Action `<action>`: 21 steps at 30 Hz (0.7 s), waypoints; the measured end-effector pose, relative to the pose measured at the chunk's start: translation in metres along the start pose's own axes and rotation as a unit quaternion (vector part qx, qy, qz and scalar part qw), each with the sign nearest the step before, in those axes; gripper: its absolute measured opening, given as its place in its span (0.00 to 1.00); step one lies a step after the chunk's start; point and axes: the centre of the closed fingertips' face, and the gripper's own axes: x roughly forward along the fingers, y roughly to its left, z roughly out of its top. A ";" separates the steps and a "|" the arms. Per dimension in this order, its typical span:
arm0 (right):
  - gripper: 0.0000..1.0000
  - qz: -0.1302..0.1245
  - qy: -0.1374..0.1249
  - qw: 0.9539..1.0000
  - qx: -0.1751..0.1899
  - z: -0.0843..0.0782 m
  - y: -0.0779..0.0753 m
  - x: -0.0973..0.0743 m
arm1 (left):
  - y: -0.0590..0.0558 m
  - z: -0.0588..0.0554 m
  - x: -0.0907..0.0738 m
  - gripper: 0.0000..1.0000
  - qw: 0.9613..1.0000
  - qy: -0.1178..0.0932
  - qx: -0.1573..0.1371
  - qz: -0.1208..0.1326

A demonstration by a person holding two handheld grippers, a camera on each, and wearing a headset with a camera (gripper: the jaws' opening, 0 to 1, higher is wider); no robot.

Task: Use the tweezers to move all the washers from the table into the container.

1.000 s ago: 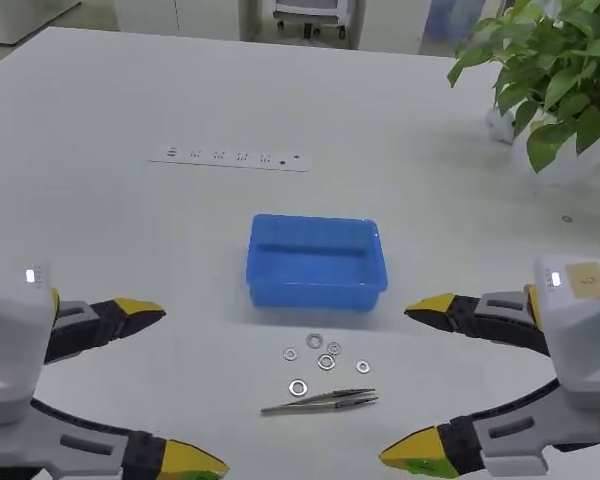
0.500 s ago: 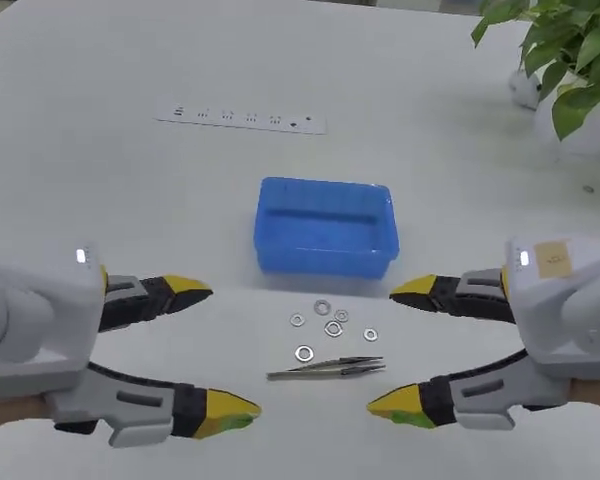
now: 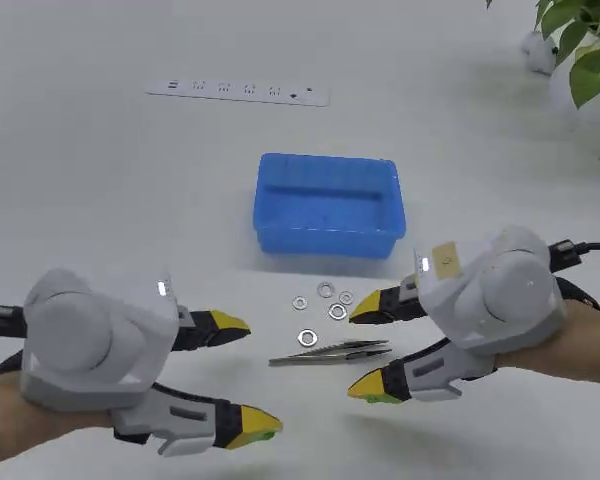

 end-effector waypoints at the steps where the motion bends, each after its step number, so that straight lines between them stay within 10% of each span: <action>1: 0.41 0.002 0.000 1.000 -0.002 0.000 0.000 0.001 | 0.002 0.000 0.002 0.59 1.000 0.001 -0.002 0.000; 21: 0.24 0.019 0.040 0.998 -0.033 -0.014 -0.012 0.010 | 0.011 -0.005 0.033 0.38 0.999 0.014 0.026 -0.037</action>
